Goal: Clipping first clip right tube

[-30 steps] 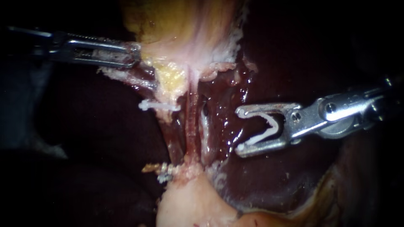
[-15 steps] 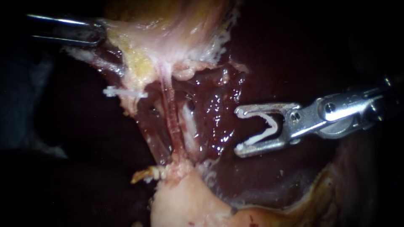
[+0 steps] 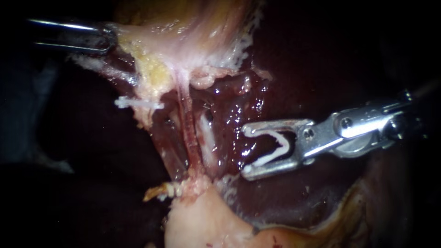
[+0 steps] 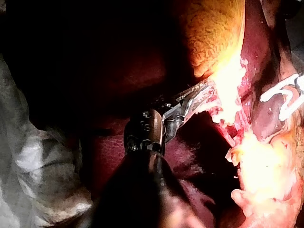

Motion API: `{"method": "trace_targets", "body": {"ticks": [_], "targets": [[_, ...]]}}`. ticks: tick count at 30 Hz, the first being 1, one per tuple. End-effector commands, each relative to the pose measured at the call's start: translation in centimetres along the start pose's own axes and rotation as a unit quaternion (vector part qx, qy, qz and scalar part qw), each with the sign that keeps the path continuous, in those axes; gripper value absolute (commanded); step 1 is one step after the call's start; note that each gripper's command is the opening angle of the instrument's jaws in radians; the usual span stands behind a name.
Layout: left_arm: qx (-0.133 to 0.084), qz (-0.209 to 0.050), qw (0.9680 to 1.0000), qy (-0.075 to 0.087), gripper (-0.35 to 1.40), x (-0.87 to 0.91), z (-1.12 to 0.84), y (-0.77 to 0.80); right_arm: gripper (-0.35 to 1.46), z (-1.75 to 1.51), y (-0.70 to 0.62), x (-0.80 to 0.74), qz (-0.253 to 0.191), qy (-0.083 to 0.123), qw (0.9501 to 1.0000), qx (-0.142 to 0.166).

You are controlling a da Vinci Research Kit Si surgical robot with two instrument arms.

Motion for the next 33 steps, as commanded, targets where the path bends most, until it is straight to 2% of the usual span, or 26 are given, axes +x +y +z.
{"method": "trace_targets", "body": {"ticks": [1, 6, 15, 20, 26, 33], "targets": [[0.0, 0.0, 1.0, -0.001, -0.35, 0.0, 0.0, 0.01, 0.5, 0.04, 0.0, -0.01, 0.007, -0.001, 1.0, 0.001], [0.0, 0.0, 1.0, -0.001, -0.35, 0.0, 0.0, 0.02, 0.5, 0.26, 0.02, -0.04, 0.026, -0.001, 0.9997, 0.002], [-0.001, 0.0, 1.0, -0.001, -0.35, 0.0, 0.01, 0.03, 0.5, 0.57, 0.14, -0.12, 0.065, 0.004, 0.9978, 0.008], [-0.001, 0.0, 1.0, -0.001, -0.35, -0.01, 0.02, 0.03, 0.5, 0.72, 0.19, -0.16, 0.085, 0.025, 0.9958, 0.023], [0.0, 0.0, 1.0, -0.001, -0.35, -0.01, 0.02, 0.03, 0.49, 0.9, 0.26, -0.1, 0.093, 0.046, 0.9938, 0.04], [-0.002, 0.0, 1.0, -0.002, -0.35, -0.01, 0.03, 0.03, 0.49, 1.17, 0.31, -0.09, 0.104, 0.058, 0.9913, 0.055]]}}
